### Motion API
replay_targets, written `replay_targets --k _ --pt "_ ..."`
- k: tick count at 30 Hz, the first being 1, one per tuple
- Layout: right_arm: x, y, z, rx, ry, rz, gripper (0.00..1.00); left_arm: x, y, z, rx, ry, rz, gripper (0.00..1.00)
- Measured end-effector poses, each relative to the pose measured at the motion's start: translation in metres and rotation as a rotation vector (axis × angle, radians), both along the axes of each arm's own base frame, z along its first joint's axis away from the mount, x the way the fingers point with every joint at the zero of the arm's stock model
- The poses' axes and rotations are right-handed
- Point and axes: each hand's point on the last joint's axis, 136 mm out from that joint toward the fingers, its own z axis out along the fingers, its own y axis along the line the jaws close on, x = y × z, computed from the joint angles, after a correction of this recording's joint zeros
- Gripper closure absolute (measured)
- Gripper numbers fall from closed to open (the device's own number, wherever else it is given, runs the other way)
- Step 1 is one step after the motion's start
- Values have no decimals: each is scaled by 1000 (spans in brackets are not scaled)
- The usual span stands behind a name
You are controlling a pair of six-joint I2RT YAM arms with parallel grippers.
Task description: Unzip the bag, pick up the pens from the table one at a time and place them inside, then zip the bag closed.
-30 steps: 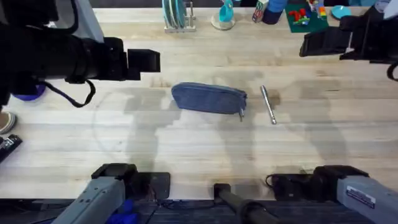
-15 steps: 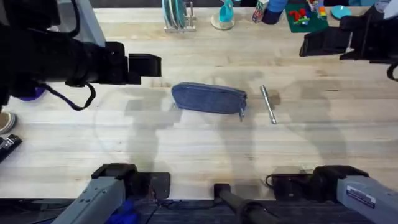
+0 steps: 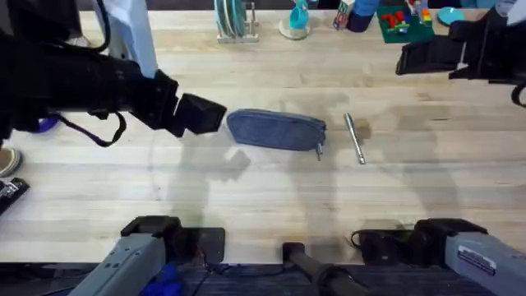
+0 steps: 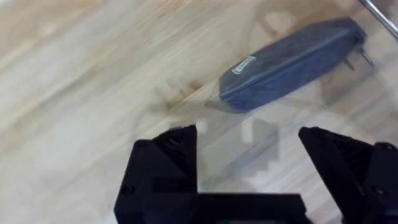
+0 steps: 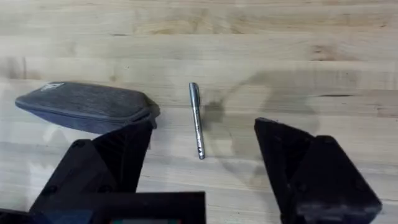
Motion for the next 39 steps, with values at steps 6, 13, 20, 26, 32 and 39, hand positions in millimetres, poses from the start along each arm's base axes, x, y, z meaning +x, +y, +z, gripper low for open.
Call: replay_targets --k 6,13,20,26,32,39 --pt "0 0 0 0 0 0 5 -8 -10 2 10 -52 -187 10" --pt "0 0 0 0 0 0 5 -12 -5 -7 -22 -41 -317 10" --pt "0 0 0 0 0 0 5 -2 -1 -25 -66 -19 -436 10" --pt "0 0 0 0 0 0 5 6 -4 -39 -101 -20 -548 10" --pt "0 0 0 0 0 0 6 16 -4 -39 -115 -23 -644 10" --pt "0 0 0 0 0 0 6 26 -4 -35 -144 -61 -747 10"
